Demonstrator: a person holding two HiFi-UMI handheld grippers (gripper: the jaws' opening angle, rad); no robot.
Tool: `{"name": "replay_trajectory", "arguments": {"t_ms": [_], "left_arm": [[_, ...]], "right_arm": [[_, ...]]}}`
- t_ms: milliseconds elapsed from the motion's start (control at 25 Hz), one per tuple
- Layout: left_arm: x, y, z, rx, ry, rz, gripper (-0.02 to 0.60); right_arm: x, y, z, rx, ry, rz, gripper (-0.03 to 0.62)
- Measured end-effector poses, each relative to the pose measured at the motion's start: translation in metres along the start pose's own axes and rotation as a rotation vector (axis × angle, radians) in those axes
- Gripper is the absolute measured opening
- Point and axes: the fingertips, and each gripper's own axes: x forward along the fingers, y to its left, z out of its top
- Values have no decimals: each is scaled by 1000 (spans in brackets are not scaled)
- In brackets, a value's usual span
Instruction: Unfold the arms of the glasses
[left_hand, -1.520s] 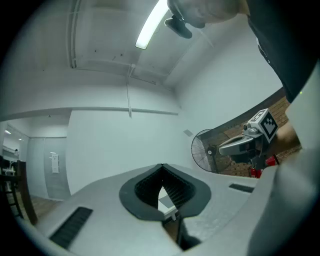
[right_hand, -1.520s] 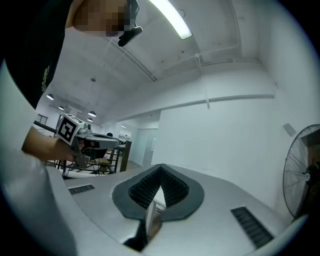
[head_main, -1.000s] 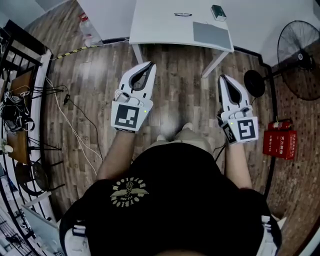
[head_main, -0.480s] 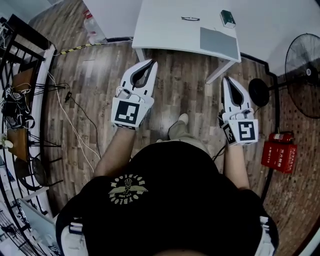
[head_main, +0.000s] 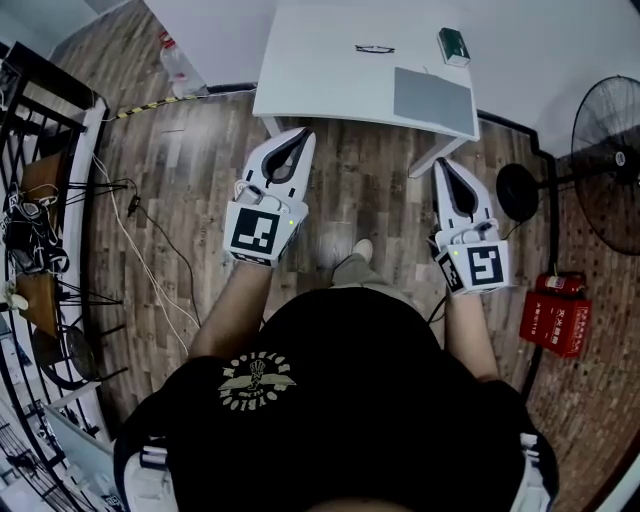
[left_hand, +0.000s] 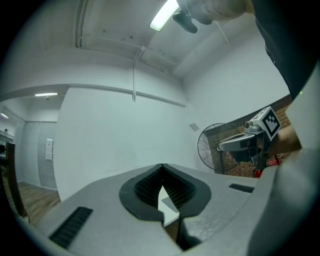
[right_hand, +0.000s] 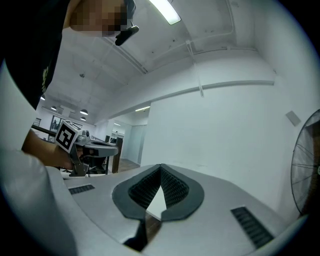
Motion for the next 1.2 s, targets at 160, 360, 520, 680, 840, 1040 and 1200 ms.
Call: {"name": "replay_trajectory", "arguments": {"t_ms": [160, 360, 520, 680, 840, 1040, 1200], "left_arm": [[20, 0, -3, -4, 14, -1, 6], [47, 2, 5, 7, 2, 16, 6], [67, 4, 12, 10, -6, 40, 6], [85, 8, 9, 9, 14, 64, 6], [106, 4, 11, 16, 23, 67, 6], [135, -2, 20, 3, 3, 63, 6], [155, -7, 19, 14, 9, 68, 6]], "right_arm": [[11, -14, 0, 0, 0, 18, 0], [23, -35, 2, -1, -8, 50, 0], [31, -60, 5, 3, -22, 63, 0], [40, -78, 1, 19, -32, 79, 0], [47, -97, -3, 35, -30, 93, 0], [56, -122, -7, 47, -34, 114, 0], [62, -144, -14, 56, -35, 127, 0]]}}
